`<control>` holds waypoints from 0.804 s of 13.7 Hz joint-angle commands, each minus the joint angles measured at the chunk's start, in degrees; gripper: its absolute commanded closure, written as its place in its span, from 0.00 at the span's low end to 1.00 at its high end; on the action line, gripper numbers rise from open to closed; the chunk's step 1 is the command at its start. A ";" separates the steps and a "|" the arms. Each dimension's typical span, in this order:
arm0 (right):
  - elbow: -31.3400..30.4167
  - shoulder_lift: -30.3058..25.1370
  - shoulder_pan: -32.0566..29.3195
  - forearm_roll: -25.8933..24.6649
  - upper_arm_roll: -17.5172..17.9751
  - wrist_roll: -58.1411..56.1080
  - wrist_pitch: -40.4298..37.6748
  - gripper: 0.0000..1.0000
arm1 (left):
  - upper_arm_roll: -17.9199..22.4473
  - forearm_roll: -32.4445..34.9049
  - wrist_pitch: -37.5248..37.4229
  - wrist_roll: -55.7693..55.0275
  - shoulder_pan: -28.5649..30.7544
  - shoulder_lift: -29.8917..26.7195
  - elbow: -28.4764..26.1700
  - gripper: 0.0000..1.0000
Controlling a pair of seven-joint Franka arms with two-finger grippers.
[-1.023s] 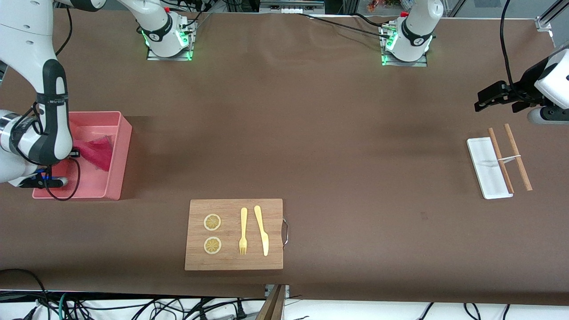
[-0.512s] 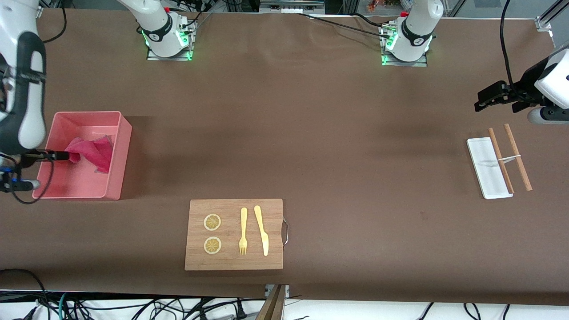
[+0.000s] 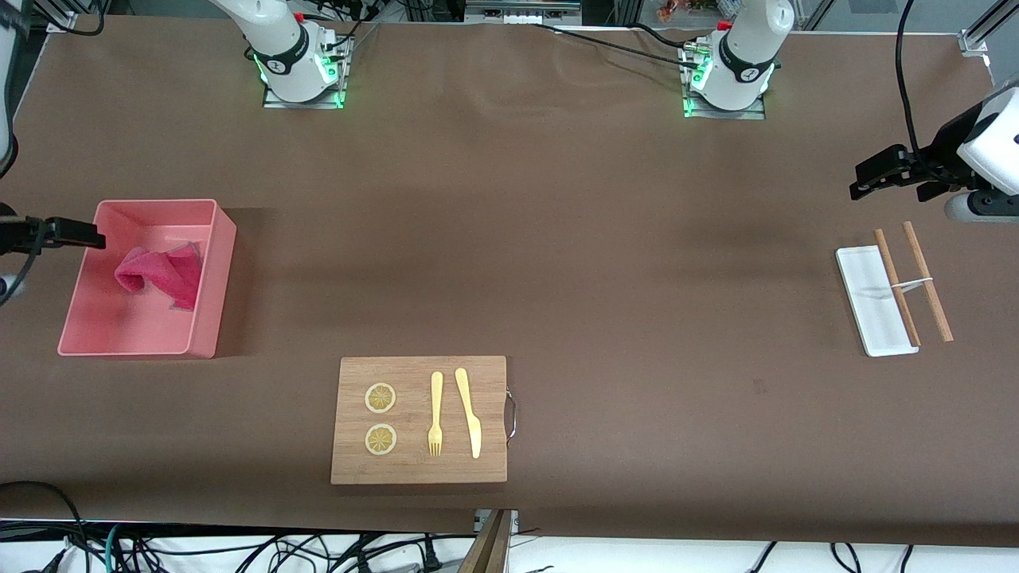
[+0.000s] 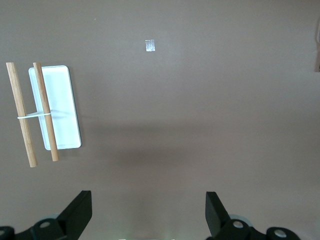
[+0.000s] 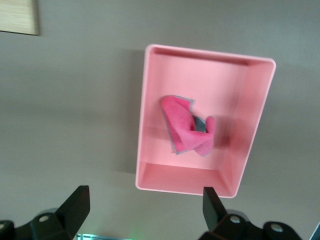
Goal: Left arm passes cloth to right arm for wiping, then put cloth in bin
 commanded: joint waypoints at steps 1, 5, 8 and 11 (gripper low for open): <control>-0.87 -3.99 -0.39 -3.52 4.54 -1.04 -2.72 0.00 | -0.08 1.67 -0.48 0.87 -0.28 0.44 1.31 0.00; 0.18 -7.07 -0.57 -3.00 6.39 -1.13 -2.20 0.00 | -0.08 1.67 -0.48 0.87 -0.28 0.44 1.31 0.00; 0.19 -8.22 -0.66 -3.09 7.19 -0.78 -2.55 0.00 | -0.08 1.67 -0.48 0.87 -0.28 0.44 1.31 0.00; -0.51 -10.32 -0.92 -3.71 9.48 7.78 -4.04 0.00 | -0.08 1.67 -0.48 0.87 -0.28 0.44 1.31 0.00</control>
